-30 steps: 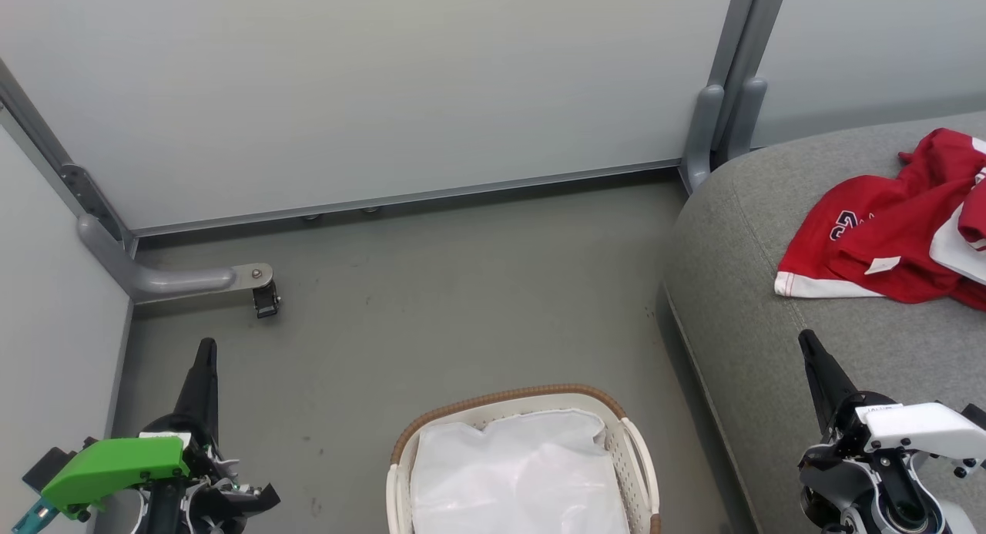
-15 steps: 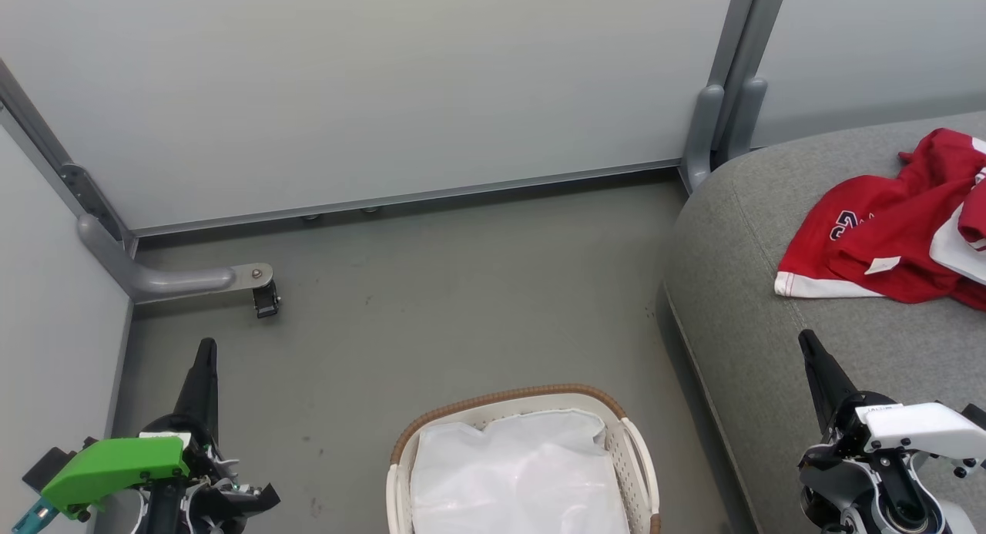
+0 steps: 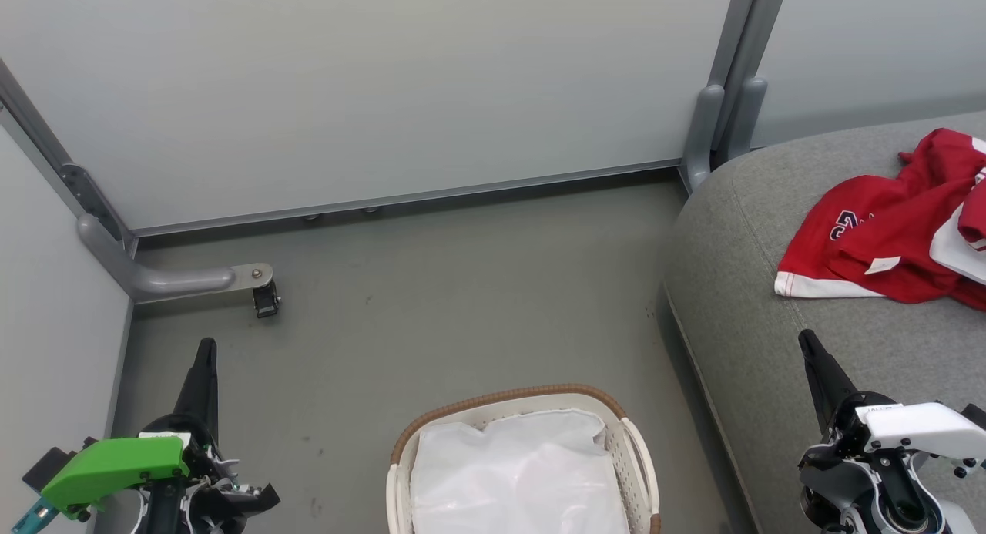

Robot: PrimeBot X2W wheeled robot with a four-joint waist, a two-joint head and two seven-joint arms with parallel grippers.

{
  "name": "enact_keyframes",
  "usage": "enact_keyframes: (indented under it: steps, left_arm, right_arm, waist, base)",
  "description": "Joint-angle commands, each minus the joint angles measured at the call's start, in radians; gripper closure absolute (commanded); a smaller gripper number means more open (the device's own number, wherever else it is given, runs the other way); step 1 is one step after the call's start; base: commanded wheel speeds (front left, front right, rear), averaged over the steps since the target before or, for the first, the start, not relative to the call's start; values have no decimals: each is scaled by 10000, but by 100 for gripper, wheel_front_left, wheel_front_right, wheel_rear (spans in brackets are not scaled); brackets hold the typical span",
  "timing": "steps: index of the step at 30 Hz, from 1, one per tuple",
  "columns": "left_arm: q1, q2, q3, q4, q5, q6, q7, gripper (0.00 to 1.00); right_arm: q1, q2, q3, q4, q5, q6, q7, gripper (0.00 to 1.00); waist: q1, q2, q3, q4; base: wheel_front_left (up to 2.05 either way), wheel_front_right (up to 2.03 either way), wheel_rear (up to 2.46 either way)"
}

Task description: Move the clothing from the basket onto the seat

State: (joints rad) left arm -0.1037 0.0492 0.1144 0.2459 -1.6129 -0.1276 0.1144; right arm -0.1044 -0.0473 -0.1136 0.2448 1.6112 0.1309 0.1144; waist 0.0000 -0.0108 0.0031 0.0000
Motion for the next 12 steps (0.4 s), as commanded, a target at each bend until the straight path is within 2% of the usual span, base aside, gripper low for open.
enact_keyframes:
  steps: [1, 12]
  left_arm:
    - [-104, 27, 26, -17, 11, -61, 37, 100]
    - [-105, 26, 28, -17, 12, -61, 38, 100]
  right_arm:
    - [-74, -56, -20, 1, 37, -3, 25, 100]
    - [-74, -56, -20, 1, 37, -3, 25, 100]
  waist:
    - [0, 108, 0, 0]
    - [0, 108, 0, 0]
  base:
    - [0, 0, 0]
    - [0, 0, 0]
